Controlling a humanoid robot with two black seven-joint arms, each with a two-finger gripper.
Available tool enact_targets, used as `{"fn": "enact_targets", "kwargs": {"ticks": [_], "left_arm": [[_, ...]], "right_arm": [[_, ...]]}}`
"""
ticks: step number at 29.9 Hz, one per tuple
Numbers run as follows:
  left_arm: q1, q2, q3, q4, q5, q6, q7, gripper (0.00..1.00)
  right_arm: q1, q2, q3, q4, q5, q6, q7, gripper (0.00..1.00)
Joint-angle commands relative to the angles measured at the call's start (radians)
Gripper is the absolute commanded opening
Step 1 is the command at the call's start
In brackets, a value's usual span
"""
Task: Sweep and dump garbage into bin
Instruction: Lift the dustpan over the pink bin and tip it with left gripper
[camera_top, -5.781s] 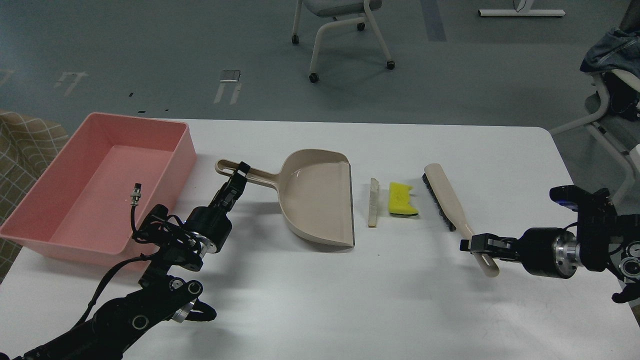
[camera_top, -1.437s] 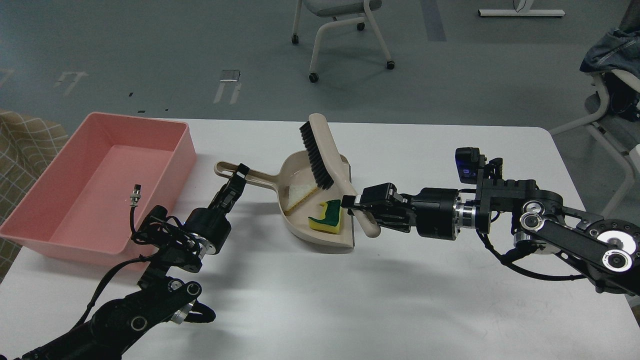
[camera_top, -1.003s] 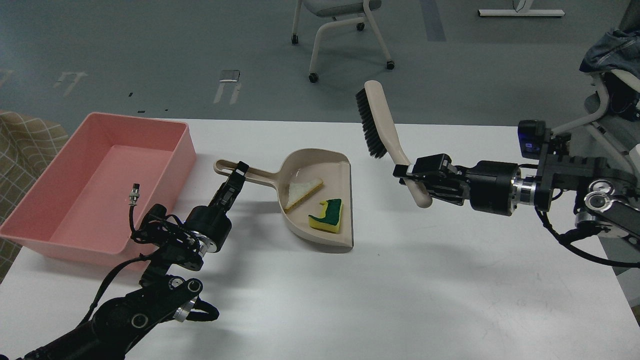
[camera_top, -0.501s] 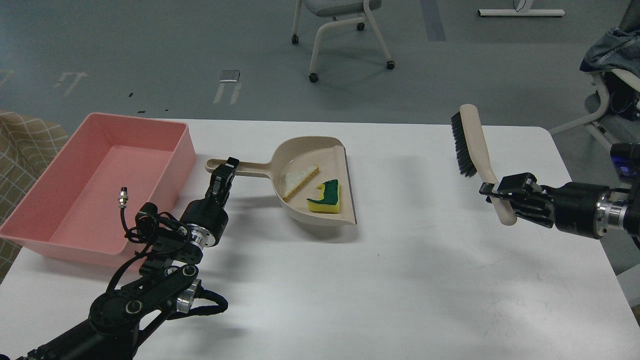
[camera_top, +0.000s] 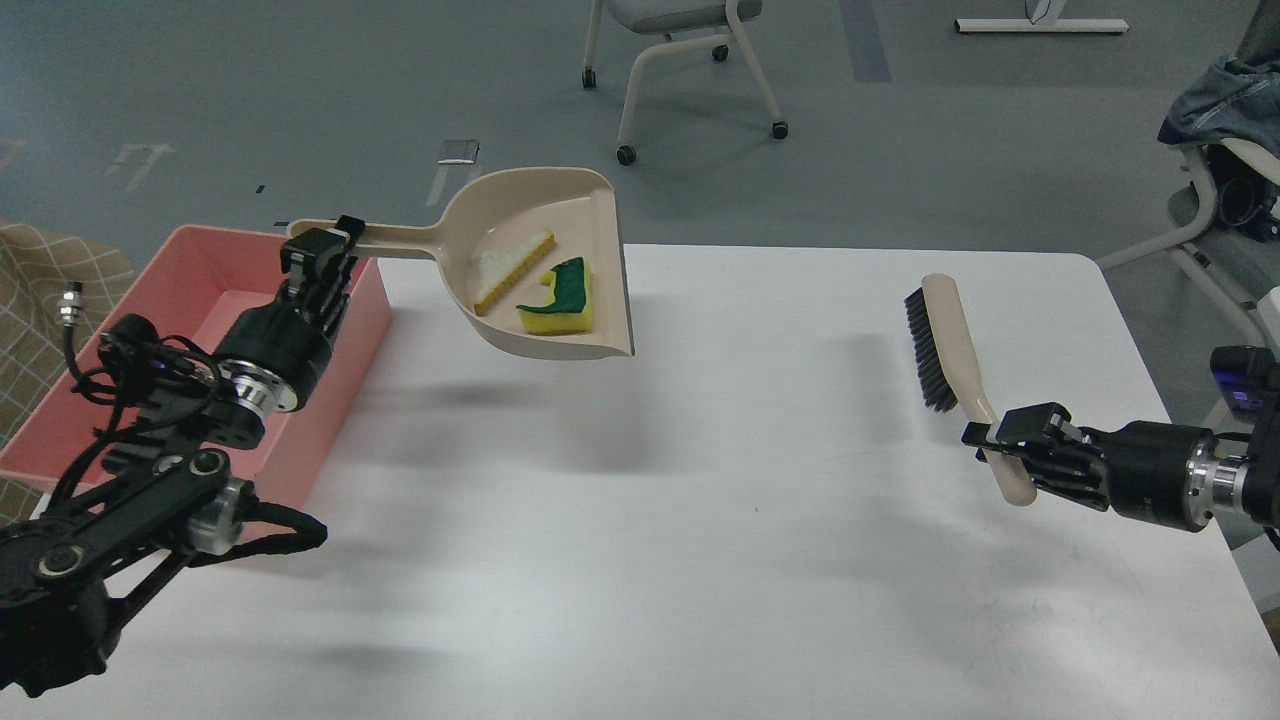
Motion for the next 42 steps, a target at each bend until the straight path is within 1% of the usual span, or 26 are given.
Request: {"fn": "enact_targets", "kwargs": {"ticks": [1,3,6,10,12,14,15,16,18,21,24,28,31,32,35,39,42], "left_arm": [[0.035,0.097,-0.068,-0.008,-0.070,-0.065,0.000,0.00],[0.062,0.152,-0.118,-0.008,-0.110,-0.106,0.000,0.00],[0.136,0.244,-0.191,0.003,-0.142,-0.175,-0.009,0.00],[0.211,0.307,-0.260,0.029,-0.171,-0.243,-0.016,0.00],[0.253,0.332,-0.313,0.082,-0.176,-0.295,-0.035,0.00],[0.266,0.338,-0.327,0.115,-0.175,-0.321,-0.042,0.00],[0.274,0.346,-0.336,0.151,-0.176,-0.343,-0.046,0.00],[0.277,0.350,-0.343,0.170,-0.176,-0.352,-0.049,0.00],[0.279,0.367,-0.358,0.233,-0.176,-0.392,-0.075,0.00],[0.279,0.403,-0.360,0.293,-0.173,-0.432,-0.098,0.00],[0.279,0.441,-0.360,0.319,-0.162,-0.449,-0.126,0.00],[0.280,0.488,-0.355,0.325,-0.142,-0.453,-0.137,0.00],[0.280,0.508,-0.355,0.327,-0.081,-0.453,-0.161,0.00],[0.280,0.518,-0.353,0.327,-0.045,-0.453,-0.177,0.00],[0.280,0.524,-0.352,0.331,0.018,-0.444,-0.204,0.00],[0.280,0.527,-0.355,0.356,0.085,-0.430,-0.212,0.00],[0.279,0.531,-0.355,0.359,0.143,-0.401,-0.226,0.00]], "right_arm": [[-0.003,0.022,-0.001,0.000,-0.005,-0.001,0.000,0.10],[-0.009,0.025,-0.001,0.000,-0.013,-0.001,0.000,0.11],[-0.019,0.026,-0.001,0.001,-0.017,-0.002,0.000,0.11],[-0.022,0.028,0.000,0.001,-0.017,-0.002,0.000,0.11],[-0.022,0.038,-0.001,0.001,-0.019,-0.002,0.000,0.11],[-0.022,0.040,0.000,0.003,-0.019,-0.002,-0.002,0.11],[-0.022,0.040,0.000,0.003,-0.019,-0.002,-0.002,0.11],[-0.022,0.040,0.000,0.003,-0.019,-0.002,-0.002,0.11],[-0.022,0.040,0.000,0.003,-0.019,-0.001,-0.002,0.11],[-0.022,0.040,0.000,0.003,-0.020,-0.002,-0.002,0.11],[-0.022,0.040,0.000,0.003,-0.020,-0.002,-0.002,0.11],[-0.019,0.051,0.000,0.003,-0.020,-0.002,-0.003,0.11],[-0.017,0.058,0.000,0.003,-0.023,-0.002,-0.005,0.11],[-0.017,0.058,0.002,0.003,-0.023,-0.001,-0.005,0.12],[-0.017,0.058,0.002,0.003,-0.023,-0.002,-0.003,0.12],[-0.017,0.061,0.002,0.003,-0.023,-0.002,-0.003,0.12],[-0.017,0.061,0.003,0.003,-0.023,-0.002,-0.003,0.12]]}}
